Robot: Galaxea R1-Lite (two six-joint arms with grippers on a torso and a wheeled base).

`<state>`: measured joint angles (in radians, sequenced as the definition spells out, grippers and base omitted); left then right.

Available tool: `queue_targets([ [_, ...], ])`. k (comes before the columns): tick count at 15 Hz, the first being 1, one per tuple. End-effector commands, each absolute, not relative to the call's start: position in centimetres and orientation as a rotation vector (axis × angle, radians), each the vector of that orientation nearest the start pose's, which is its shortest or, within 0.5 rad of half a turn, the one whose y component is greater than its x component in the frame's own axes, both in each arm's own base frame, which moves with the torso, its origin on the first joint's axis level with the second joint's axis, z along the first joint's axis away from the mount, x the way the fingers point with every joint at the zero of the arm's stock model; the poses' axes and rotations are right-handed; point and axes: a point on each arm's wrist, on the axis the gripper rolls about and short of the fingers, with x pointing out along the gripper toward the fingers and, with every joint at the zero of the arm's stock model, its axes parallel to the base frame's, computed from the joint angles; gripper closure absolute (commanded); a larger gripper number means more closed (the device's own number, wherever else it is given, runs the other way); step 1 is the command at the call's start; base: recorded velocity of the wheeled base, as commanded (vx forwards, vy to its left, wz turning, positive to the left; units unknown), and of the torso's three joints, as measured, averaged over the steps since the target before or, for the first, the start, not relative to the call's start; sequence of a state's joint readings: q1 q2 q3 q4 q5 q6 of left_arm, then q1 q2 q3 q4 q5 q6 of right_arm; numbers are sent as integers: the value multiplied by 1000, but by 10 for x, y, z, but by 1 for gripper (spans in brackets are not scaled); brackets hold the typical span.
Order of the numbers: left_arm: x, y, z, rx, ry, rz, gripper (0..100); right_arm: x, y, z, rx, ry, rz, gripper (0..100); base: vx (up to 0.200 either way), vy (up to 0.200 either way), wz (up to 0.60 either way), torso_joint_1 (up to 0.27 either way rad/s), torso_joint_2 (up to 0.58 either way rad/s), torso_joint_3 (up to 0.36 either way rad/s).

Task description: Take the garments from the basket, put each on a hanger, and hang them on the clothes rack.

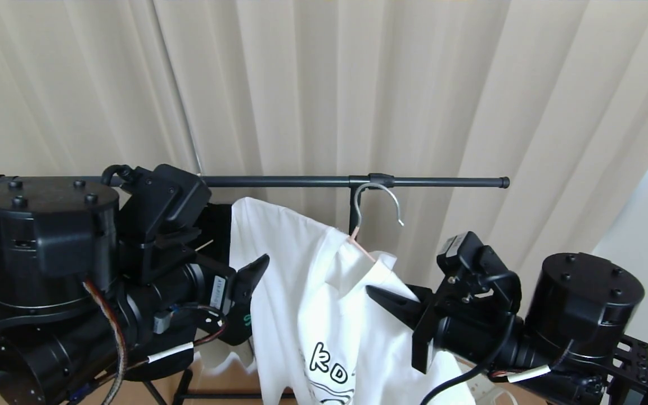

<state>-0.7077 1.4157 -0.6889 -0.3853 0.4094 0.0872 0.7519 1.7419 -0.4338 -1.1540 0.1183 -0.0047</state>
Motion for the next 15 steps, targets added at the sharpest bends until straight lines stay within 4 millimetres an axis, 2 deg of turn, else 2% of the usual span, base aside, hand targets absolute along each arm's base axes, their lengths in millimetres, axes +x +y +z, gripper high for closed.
queue_targets([
  [1, 189, -120, 202, 225, 297, -275, 0, 198, 168, 138, -39, 128, 875, 100, 0, 0, 0, 0, 0, 0],
  [3, 196, -108, 195, 209, 331, -287, 0, 194, 157, 140, -36, 121, 931, 100, 0, 0, 0, 0, 0, 0],
  [6, 206, -98, 182, 202, 390, -264, 0, 191, 152, 140, -63, 108, 951, 100, 0, 0, 0, 0, 0, 0],
  [11, 232, -107, 158, 174, 476, -242, 0, 189, 151, 141, -68, 102, 954, 100, 0, 0, 0, 0, 0, 0],
  [15, 263, -111, 137, 152, 434, -201, 0, 186, 150, 141, -85, 93, 960, 100, 0, 0, 0, 0, 0, 0],
])
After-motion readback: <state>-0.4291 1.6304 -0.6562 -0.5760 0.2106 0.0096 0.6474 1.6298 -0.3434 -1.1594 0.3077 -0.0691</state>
